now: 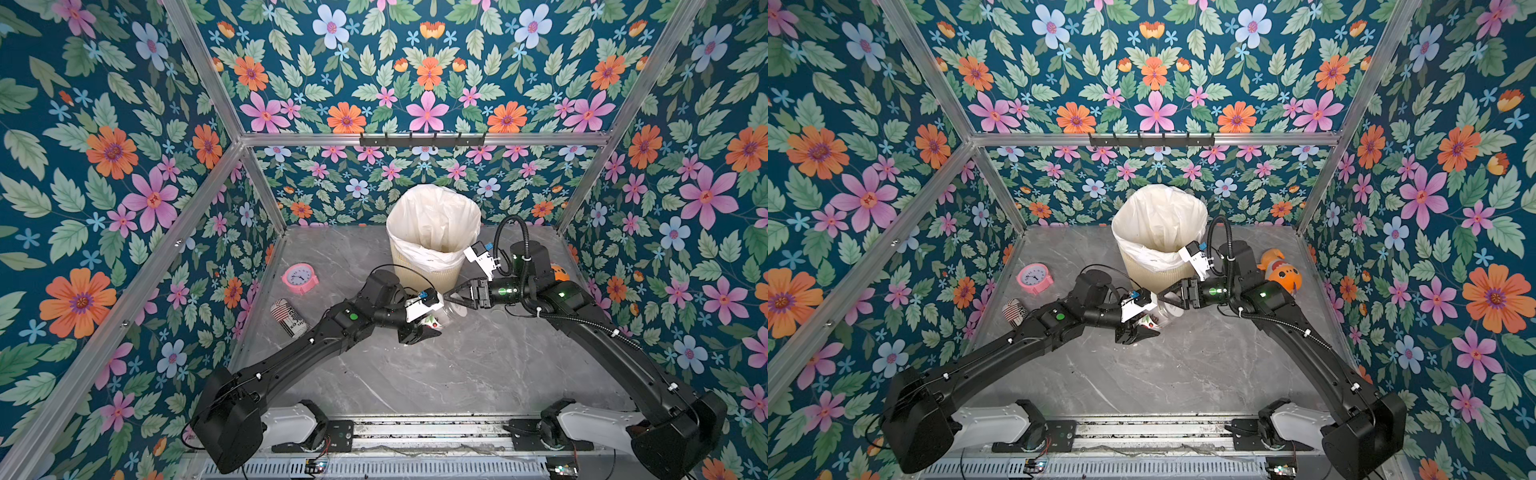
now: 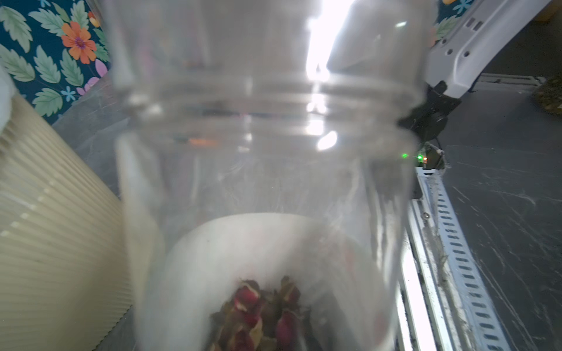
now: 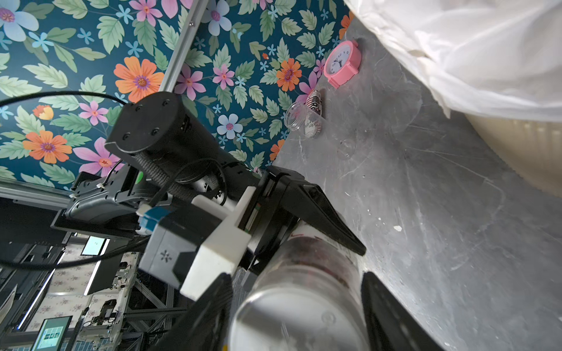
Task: Empty the moldy dried flower tea in the jars
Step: Unscrew the lid from the jar.
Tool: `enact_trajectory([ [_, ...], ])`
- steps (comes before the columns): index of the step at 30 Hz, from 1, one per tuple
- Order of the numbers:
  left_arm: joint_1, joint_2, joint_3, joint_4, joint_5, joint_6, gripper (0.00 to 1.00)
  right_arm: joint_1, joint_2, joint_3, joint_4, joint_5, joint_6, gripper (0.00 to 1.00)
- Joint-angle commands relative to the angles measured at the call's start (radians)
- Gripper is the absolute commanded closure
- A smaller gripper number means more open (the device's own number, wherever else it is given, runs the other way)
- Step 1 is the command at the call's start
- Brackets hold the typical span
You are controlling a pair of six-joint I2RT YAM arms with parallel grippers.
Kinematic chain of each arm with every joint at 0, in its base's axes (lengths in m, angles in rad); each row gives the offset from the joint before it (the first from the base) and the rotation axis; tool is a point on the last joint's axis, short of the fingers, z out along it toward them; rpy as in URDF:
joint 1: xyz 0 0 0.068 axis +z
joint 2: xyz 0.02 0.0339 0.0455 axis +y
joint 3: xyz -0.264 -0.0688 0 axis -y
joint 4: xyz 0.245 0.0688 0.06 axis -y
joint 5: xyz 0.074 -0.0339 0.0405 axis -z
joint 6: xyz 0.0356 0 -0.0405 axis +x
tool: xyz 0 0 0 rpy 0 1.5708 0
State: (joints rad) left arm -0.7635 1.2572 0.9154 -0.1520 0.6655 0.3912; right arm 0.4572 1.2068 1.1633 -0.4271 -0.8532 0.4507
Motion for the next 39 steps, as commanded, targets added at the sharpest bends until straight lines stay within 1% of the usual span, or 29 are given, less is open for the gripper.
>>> enact_trajectory([
  [1,0.001,-0.004,-0.014,0.063,-0.098,-0.014,0.41,0.002,0.009,0.023,-0.043,0.030,0.010,0.20],
  [4,-0.004,-0.014,-0.040,0.113,-0.145,-0.031,0.41,0.003,0.025,0.032,-0.071,0.070,0.017,0.17],
  [7,-0.013,-0.019,-0.052,0.132,-0.158,-0.021,0.41,0.002,0.050,0.029,-0.080,0.107,0.031,0.16],
  [11,-0.019,-0.023,-0.055,0.135,-0.188,-0.017,0.41,0.003,0.068,0.023,-0.060,0.108,0.059,0.15],
  [16,-0.028,-0.025,-0.062,0.145,-0.235,-0.004,0.42,0.003,0.088,0.016,-0.024,0.070,0.090,0.15],
  [20,-0.044,-0.028,-0.074,0.156,-0.295,0.011,0.42,0.003,0.110,0.031,-0.034,0.075,0.101,0.15],
  [24,-0.057,-0.022,-0.082,0.158,-0.361,0.020,0.42,0.011,0.120,0.044,-0.047,0.092,0.104,0.17],
  [27,-0.057,-0.021,-0.086,0.158,-0.374,0.020,0.43,0.018,0.126,0.046,-0.058,0.095,0.099,0.24],
  [30,-0.057,-0.022,-0.080,0.149,-0.353,0.015,0.43,0.020,0.124,0.047,-0.074,0.082,0.075,0.30],
  [33,-0.056,-0.017,-0.052,0.104,-0.312,0.012,0.43,0.019,0.109,0.049,-0.102,0.065,0.032,0.32],
  [36,-0.054,-0.004,-0.015,0.042,-0.223,0.005,0.43,0.020,0.089,0.048,-0.124,0.039,-0.033,0.34],
  [39,-0.053,0.002,0.008,-0.012,-0.100,0.008,0.42,0.020,0.074,0.039,-0.115,0.014,-0.078,0.35],
])
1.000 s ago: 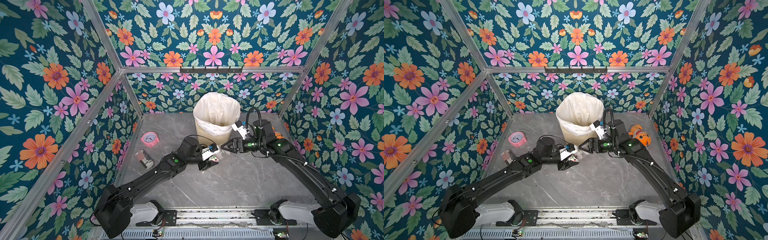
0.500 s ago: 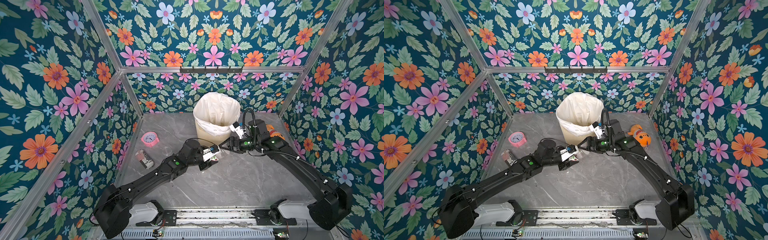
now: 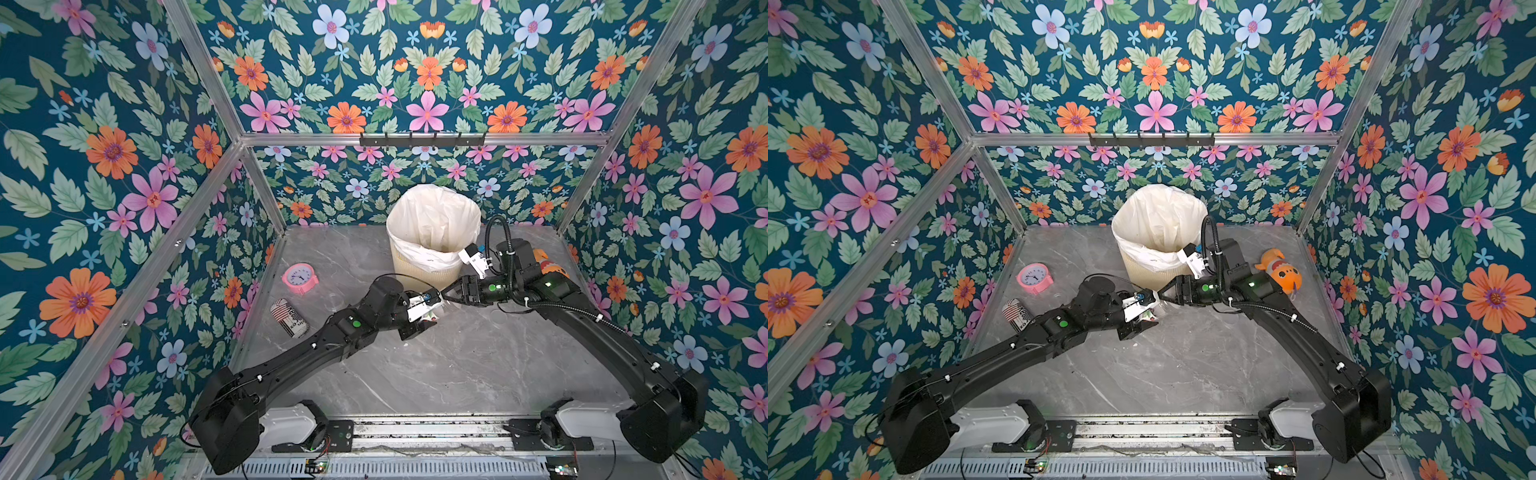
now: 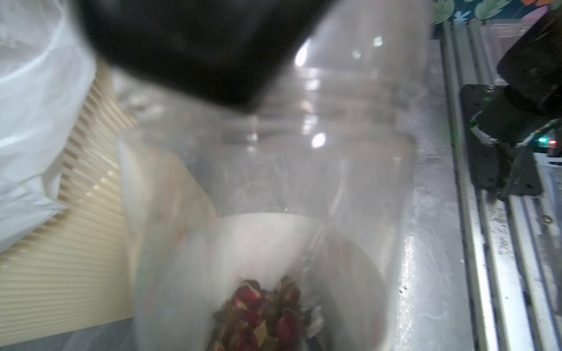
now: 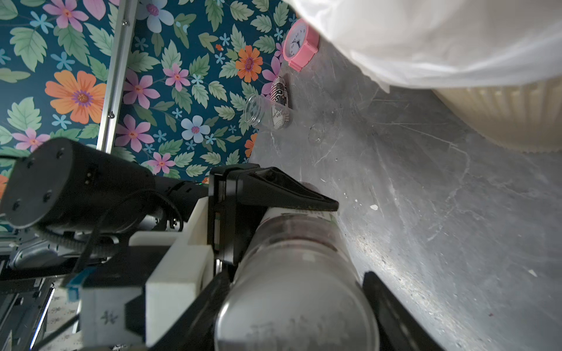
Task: Empty the moldy dried flower tea in the jars
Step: Unscrew the lid from the jar.
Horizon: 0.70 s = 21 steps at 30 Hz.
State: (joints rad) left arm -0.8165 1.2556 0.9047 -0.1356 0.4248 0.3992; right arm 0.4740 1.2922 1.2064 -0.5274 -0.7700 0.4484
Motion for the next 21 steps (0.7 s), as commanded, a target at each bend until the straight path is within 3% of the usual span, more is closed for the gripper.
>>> enact_trajectory([
  [1,0.000,0.005,0.025,-0.046,0.177,0.002,0.42,0.003,-0.016,-0.006,-0.010,-0.069,-0.086,0.35],
  [10,0.001,0.023,0.023,-0.125,0.362,0.004,0.42,-0.017,-0.071,-0.029,0.064,-0.088,-0.103,0.36],
  [14,0.014,0.032,0.035,-0.138,0.448,-0.002,0.42,-0.022,-0.111,-0.085,0.142,-0.158,-0.143,0.36],
  [21,0.023,0.007,0.024,-0.119,0.419,0.004,0.42,-0.057,-0.122,-0.114,0.187,-0.159,-0.101,0.37],
])
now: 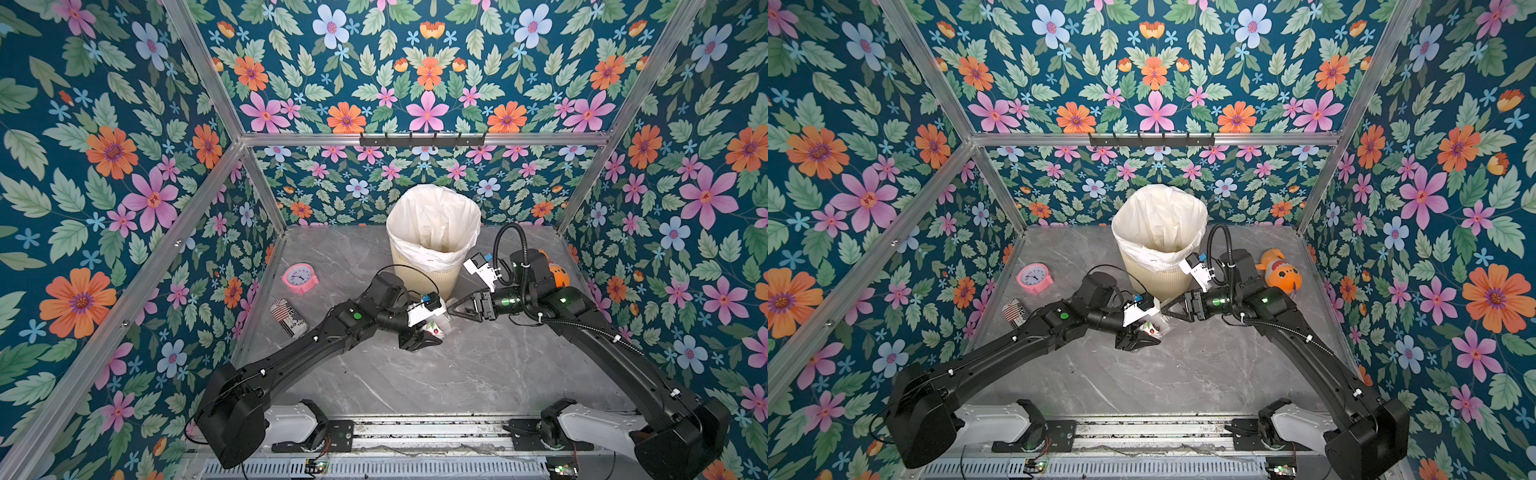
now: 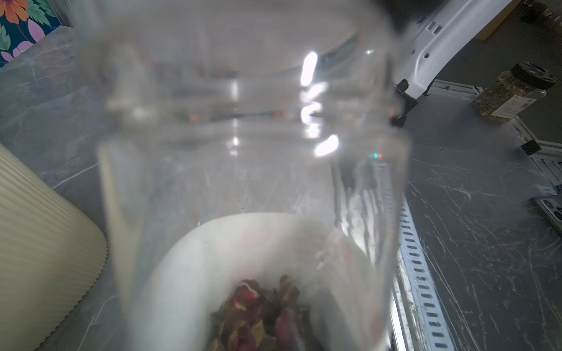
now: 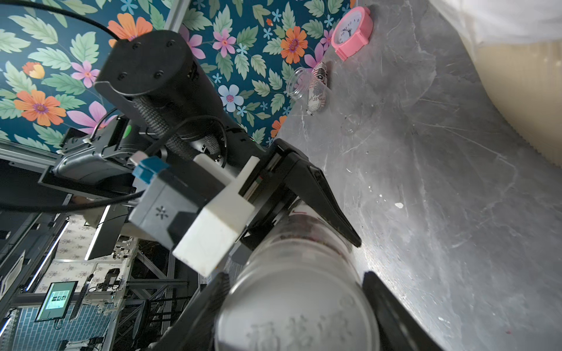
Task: Empty the moldy dried flower tea in the jars
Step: Unscrew the lid from the jar, then place the lid at the center of the board.
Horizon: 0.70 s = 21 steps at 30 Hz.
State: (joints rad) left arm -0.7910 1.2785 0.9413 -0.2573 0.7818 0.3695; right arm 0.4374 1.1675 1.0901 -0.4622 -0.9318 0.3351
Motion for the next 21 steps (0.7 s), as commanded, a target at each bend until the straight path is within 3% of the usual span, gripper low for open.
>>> enact_trajectory([
  [1,-0.002,-0.027,-0.027,0.022,0.046,0.032,0.41,-0.042,0.007,0.001,0.131,0.006,0.048,0.38],
  [4,-0.003,-0.070,-0.074,0.106,0.000,0.017,0.41,-0.092,0.011,-0.004,0.152,-0.020,0.114,0.39],
  [9,0.002,-0.113,-0.115,0.176,-0.050,0.004,0.41,-0.110,-0.014,0.005,0.106,0.021,0.102,0.39],
  [17,0.018,-0.155,-0.158,0.249,-0.134,-0.031,0.41,-0.125,-0.104,0.019,-0.217,0.407,-0.078,0.38],
  [21,0.019,-0.162,-0.164,0.275,-0.150,-0.051,0.41,-0.125,-0.154,-0.057,-0.269,0.531,-0.081,0.38],
])
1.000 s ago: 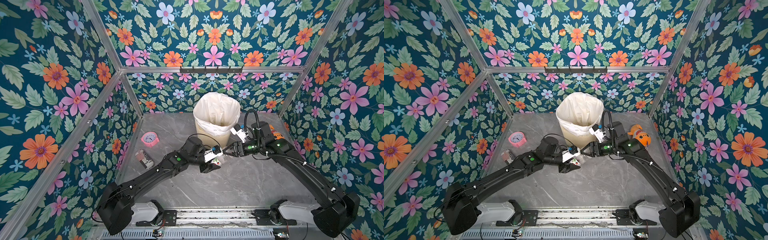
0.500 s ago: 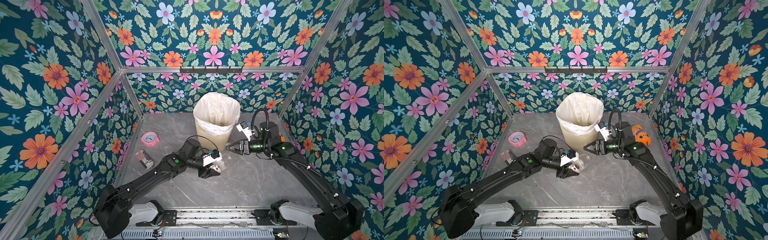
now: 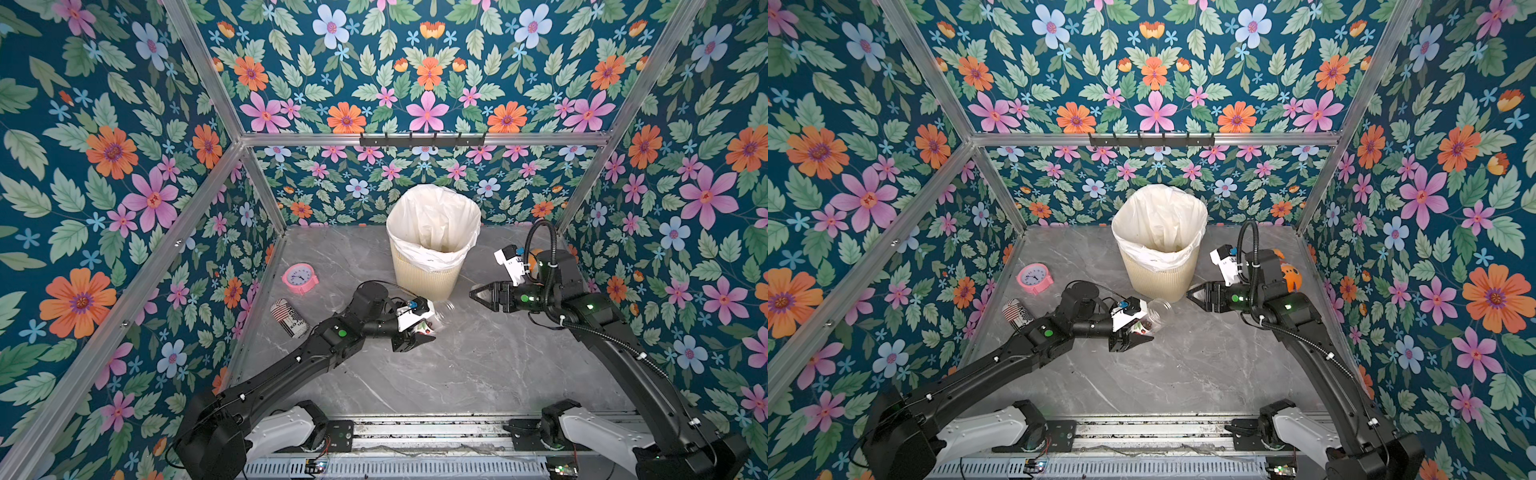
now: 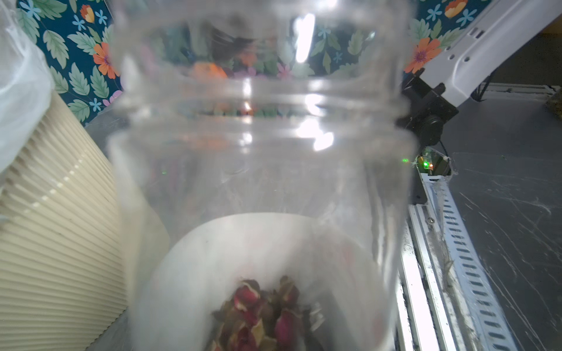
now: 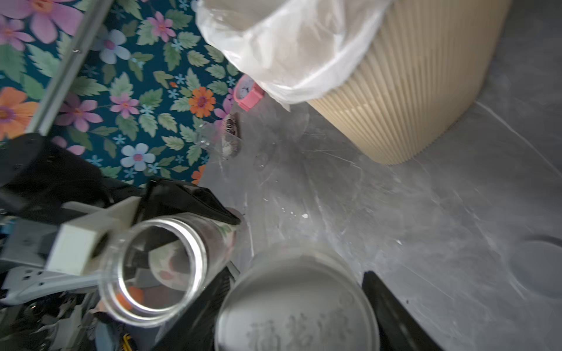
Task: Empty the moldy dried flower tea in the jars
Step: Place the lid at the center of the board.
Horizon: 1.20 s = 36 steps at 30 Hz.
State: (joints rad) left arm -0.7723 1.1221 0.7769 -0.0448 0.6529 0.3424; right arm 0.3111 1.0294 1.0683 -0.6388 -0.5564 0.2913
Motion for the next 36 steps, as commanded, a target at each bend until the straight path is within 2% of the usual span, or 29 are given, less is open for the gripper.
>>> enact_trajectory([
  [1,0.002,-0.010,0.000,0.072,-0.025,-0.029,0.41,0.002,-0.020,-0.062,-0.087,0.183,-0.023,0.38],
  [8,0.002,-0.018,-0.018,0.139,-0.024,-0.066,0.40,0.003,-0.013,-0.294,0.173,0.297,0.090,0.38],
  [11,0.004,-0.020,-0.032,0.162,-0.023,-0.079,0.40,0.010,0.026,-0.377,0.300,0.306,0.064,0.38],
  [17,0.009,-0.004,-0.030,0.181,0.011,-0.103,0.40,0.092,0.126,-0.431,0.371,0.471,0.032,0.36],
  [19,0.017,0.000,-0.039,0.207,0.022,-0.119,0.40,0.134,0.151,-0.462,0.430,0.539,0.049,0.35],
  [23,0.033,0.013,-0.035,0.239,0.039,-0.157,0.40,0.157,0.218,-0.485,0.470,0.592,0.108,0.35],
  [30,0.034,0.033,-0.008,0.246,0.063,-0.201,0.40,0.172,0.303,-0.524,0.558,0.572,0.125,0.31],
  [36,0.034,0.023,0.002,0.260,0.045,-0.217,0.40,0.175,0.333,-0.511,0.523,0.576,0.113,0.19],
])
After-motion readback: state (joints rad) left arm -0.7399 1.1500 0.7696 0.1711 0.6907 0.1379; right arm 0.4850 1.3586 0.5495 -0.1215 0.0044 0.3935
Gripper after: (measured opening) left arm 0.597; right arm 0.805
